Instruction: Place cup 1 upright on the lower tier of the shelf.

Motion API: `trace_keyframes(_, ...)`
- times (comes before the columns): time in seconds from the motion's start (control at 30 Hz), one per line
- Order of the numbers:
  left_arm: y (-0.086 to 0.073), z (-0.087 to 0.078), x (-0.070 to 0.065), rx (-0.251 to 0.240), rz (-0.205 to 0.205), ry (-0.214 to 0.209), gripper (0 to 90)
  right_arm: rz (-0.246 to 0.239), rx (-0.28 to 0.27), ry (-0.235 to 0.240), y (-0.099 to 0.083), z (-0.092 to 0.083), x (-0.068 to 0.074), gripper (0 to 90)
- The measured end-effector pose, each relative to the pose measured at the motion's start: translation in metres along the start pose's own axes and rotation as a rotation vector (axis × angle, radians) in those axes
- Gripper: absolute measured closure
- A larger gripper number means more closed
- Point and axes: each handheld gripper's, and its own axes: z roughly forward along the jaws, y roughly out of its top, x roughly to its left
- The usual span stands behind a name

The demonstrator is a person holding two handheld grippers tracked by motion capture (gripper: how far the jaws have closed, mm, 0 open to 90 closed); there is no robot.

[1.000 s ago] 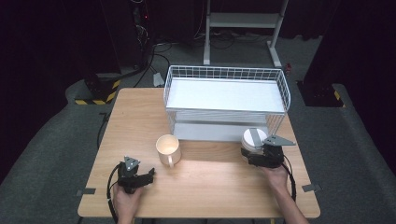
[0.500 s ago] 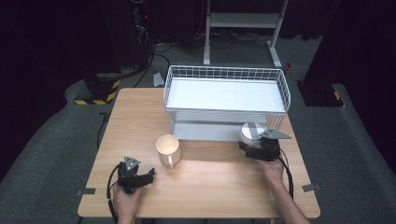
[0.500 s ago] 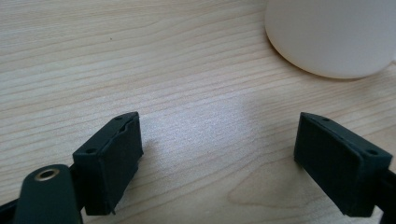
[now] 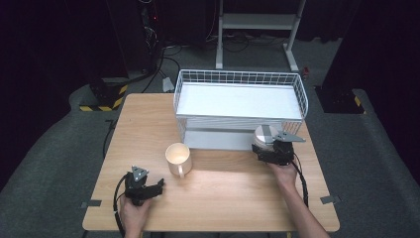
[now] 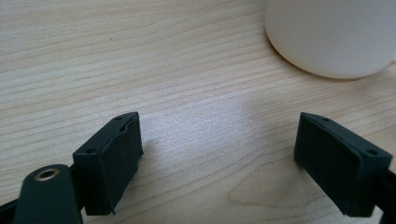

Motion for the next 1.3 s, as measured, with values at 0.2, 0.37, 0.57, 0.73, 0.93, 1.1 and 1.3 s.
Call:
trace_keyframes(0.2,0.0,0.0,0.0,0.0,0.0,0.0,15.4,0.009,0.003,-0.014,-0.002,0.004,-0.003,18.4)
trace_keyframes(0.37,0.0,0.0,0.0,0.0,0.0,0.0,15.5,0.014,0.002,-0.023,-0.003,0.006,-0.006,18.5)
trace_keyframes(0.57,0.0,0.0,0.0,0.0,0.0,0.0,15.4,0.024,-0.005,-0.031,-0.003,0.007,-0.007,18.5)
trace_keyframes(0.73,0.0,0.0,0.0,0.0,0.0,0.0,15.5,0.016,-0.004,-0.033,-0.002,0.009,-0.007,18.4)
trace_keyframes(0.93,0.0,0.0,0.0,0.0,0.0,0.0,15.4,0.005,0.004,-0.033,0.003,0.014,-0.006,18.4)
trace_keyframes(1.1,0.0,0.0,0.0,0.0,0.0,0.0,15.4,0.007,0.006,-0.039,0.005,0.018,-0.006,18.4)
trace_keyframes(1.3,0.0,0.0,0.0,0.001,0.0,0.0,15.4,-0.006,0.004,-0.033,0.005,0.018,-0.008,18.5)
